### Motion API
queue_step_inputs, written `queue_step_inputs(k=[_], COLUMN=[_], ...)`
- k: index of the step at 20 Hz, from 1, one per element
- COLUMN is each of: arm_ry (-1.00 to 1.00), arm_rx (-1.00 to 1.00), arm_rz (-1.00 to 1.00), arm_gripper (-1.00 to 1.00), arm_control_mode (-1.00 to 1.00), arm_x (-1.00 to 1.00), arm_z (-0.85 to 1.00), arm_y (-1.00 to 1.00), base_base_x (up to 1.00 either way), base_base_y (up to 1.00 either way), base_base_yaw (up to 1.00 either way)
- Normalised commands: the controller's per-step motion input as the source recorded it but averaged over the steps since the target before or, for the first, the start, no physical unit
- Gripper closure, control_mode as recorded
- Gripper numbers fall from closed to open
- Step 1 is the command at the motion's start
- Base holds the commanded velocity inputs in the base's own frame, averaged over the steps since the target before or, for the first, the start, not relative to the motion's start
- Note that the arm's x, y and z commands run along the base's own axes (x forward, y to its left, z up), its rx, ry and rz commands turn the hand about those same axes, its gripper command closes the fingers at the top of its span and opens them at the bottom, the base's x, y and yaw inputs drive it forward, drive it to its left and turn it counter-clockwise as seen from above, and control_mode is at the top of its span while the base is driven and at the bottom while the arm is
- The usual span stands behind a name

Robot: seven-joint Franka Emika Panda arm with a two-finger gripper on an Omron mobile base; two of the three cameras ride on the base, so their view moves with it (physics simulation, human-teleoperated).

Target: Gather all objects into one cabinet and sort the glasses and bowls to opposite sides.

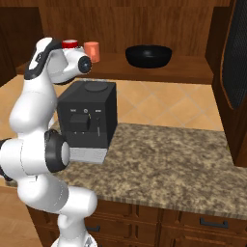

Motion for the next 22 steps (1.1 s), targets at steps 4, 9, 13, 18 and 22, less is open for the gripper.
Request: queue_step_inputs(k=[4, 9, 13, 18, 22], arm_ry=[0.03, 0.04, 0.02, 0.05, 0.06], arm_rx=[-0.02, 0.00, 0.00, 0.00, 0.00], arm_rz=[-0.04, -0.04, -0.02, -0.03, -0.05], arm_gripper=[1.00, 1.00, 1.00, -1.00, -1.00], arm_control_mode=[-1.00, -1.00, -1.00, -1.00, -1.00], arm_x=[-0.03, 0.00, 0.00, 0.00, 0.00], arm_z=[-0.07, 0.00, 0.00, 0.00, 0.00], arm_y=[0.00, 0.00, 0.00, 0.01, 0.00], base_base_x=[0.00, 0.00, 0.00, 0.00, 0.00], base_base_y=[0.00, 0.00, 0.00, 0.00, 0.00], base_base_yaw=[0.00, 0.00, 0.00, 0.00, 0.00])
